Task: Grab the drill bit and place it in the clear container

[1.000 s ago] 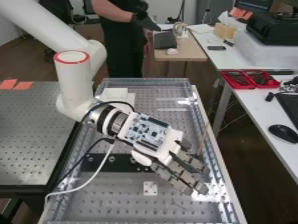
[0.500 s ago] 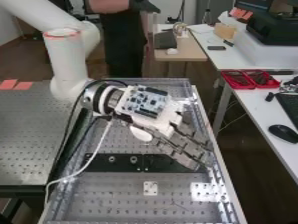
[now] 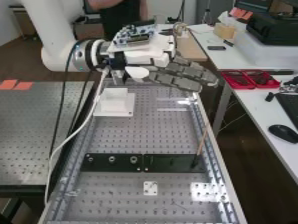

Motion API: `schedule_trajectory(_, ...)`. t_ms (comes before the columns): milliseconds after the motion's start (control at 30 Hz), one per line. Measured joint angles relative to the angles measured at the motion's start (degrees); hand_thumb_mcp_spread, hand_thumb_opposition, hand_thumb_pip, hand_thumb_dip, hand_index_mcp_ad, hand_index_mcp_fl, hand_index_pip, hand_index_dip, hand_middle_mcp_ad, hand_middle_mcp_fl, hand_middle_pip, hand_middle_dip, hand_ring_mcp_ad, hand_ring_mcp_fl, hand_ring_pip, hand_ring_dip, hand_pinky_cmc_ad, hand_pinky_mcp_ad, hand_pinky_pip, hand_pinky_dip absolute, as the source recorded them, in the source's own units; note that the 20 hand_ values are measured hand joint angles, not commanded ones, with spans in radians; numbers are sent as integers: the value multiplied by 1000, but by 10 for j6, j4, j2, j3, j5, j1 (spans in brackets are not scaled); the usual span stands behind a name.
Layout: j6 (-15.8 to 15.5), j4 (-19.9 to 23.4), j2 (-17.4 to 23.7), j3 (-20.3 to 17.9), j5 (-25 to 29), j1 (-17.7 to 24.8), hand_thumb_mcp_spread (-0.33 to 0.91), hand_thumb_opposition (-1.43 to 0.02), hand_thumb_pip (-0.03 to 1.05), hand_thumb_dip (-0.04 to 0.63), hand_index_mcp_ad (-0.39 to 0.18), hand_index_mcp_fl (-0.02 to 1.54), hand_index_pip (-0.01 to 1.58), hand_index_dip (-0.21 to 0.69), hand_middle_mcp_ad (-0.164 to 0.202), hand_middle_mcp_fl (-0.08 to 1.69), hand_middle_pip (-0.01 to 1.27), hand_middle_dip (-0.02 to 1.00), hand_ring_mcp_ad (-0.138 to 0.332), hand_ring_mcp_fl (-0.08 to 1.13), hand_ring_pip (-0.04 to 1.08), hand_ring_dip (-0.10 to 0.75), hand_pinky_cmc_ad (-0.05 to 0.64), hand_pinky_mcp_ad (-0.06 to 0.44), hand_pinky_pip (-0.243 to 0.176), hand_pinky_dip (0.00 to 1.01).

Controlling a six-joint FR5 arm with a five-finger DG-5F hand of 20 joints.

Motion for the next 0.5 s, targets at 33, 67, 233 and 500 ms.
schedule_trajectory(33,-3,1,4,-2,-2,3,689,-1021,414,297,-141,995,782,393,75,363,126,223,215,75,82,17,367,155,-75,164)
schedule_trajectory(67,-7,3,9,-4,-7,9,689,-1021,414,297,-141,1004,780,394,75,363,126,223,215,75,82,17,367,155,-75,164)
schedule_trajectory(233,-19,-1,23,-7,-42,28,689,-1018,414,297,-141,1011,761,414,75,354,126,225,215,75,75,23,367,155,-75,164)
schedule_trajectory(500,-20,-13,23,-1,-66,51,696,-1018,417,300,-140,1007,738,410,75,377,126,222,215,75,73,23,367,155,-75,164)
